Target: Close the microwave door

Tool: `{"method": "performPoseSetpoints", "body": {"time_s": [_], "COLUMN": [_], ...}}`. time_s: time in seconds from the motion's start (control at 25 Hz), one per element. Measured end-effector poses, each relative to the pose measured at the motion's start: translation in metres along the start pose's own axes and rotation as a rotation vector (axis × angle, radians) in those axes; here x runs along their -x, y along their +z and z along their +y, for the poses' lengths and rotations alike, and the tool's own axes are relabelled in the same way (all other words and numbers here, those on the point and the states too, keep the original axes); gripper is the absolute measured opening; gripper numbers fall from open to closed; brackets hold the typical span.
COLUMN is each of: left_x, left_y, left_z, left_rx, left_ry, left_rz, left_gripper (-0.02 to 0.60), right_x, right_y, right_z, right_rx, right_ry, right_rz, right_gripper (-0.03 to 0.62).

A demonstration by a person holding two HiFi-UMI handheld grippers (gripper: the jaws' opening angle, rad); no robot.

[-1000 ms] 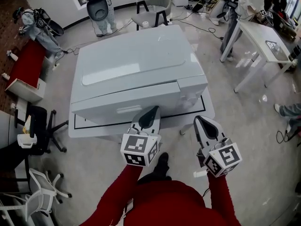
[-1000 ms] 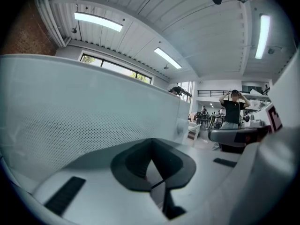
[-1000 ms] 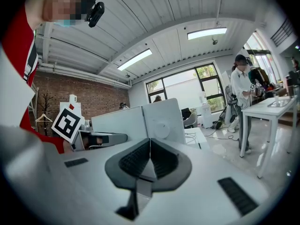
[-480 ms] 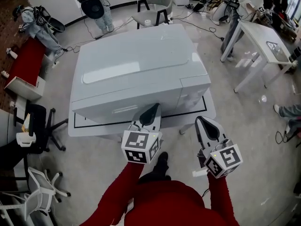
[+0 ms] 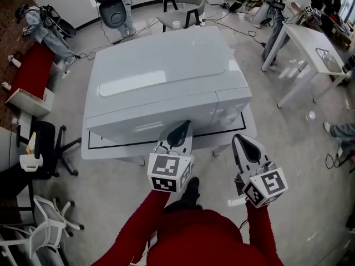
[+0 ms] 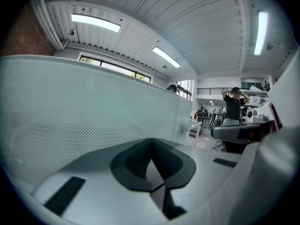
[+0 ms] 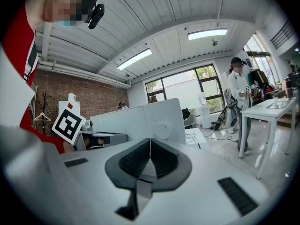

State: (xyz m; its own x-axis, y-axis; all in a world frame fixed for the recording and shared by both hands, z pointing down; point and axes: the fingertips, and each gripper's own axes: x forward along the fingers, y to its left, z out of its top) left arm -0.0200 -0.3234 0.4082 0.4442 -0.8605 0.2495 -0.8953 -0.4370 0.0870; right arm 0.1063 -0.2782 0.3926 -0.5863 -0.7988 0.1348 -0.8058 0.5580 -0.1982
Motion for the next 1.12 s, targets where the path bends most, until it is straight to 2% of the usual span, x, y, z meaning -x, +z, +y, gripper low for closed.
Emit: {"method": "performPoseSetpoints", "body": {"time_s": [0.08,0.24,0.36,0.52,0.68,0.84,1.0,1.12], "left_x": [0.005,0.023,0.03,0.035,0.041,0.056,0.077,0.086], "left_y": [0.012,0.061,0.08,0.076,0.059,0.044,0.038,0.038], "left_z": [-0.005,-0.019,-0.027,-0.037,-0.038,-0.038,-0.046,-0.053], "left_rx": [-0.018,-0.013,-0.028,-0.057,-0.086,-0.07,-0.068,-0.034], "left_ry": [-0.037,-0.162,-0.226,-0.288,-0.287,-0.291,-0.288,-0.282], "left_rz": [-0.041,-0.194,-0.245,-0.242,-0.209,-0.184,-0.175,-0.184], "left_gripper": [0.008,0.008,0.008,0.008,0.008,0.008,0.008,0.008], "right_x": [0.0,0.002,0.008,0.016,0.026,0.042,0.065,0.075], "right_y": [0.002,0.015,0.025,0.03,0.027,0.036,0.02,0.015], "right_z": [0.003,0.01,0.012,0.013,0.015,0.016,0.011,0.012], "right_rx": [0.006,0.03,0.048,0.064,0.074,0.082,0.066,0.061], "right_ry": [0.007,0.022,0.037,0.049,0.05,0.036,0.004,-0.002], "right_rz": [-0.006,-0.03,-0.055,-0.079,-0.09,-0.158,-0.095,-0.093], "right_gripper": [0.015,0.015,0.015,0.015,0.015,0.015,0.015,0.014]}}
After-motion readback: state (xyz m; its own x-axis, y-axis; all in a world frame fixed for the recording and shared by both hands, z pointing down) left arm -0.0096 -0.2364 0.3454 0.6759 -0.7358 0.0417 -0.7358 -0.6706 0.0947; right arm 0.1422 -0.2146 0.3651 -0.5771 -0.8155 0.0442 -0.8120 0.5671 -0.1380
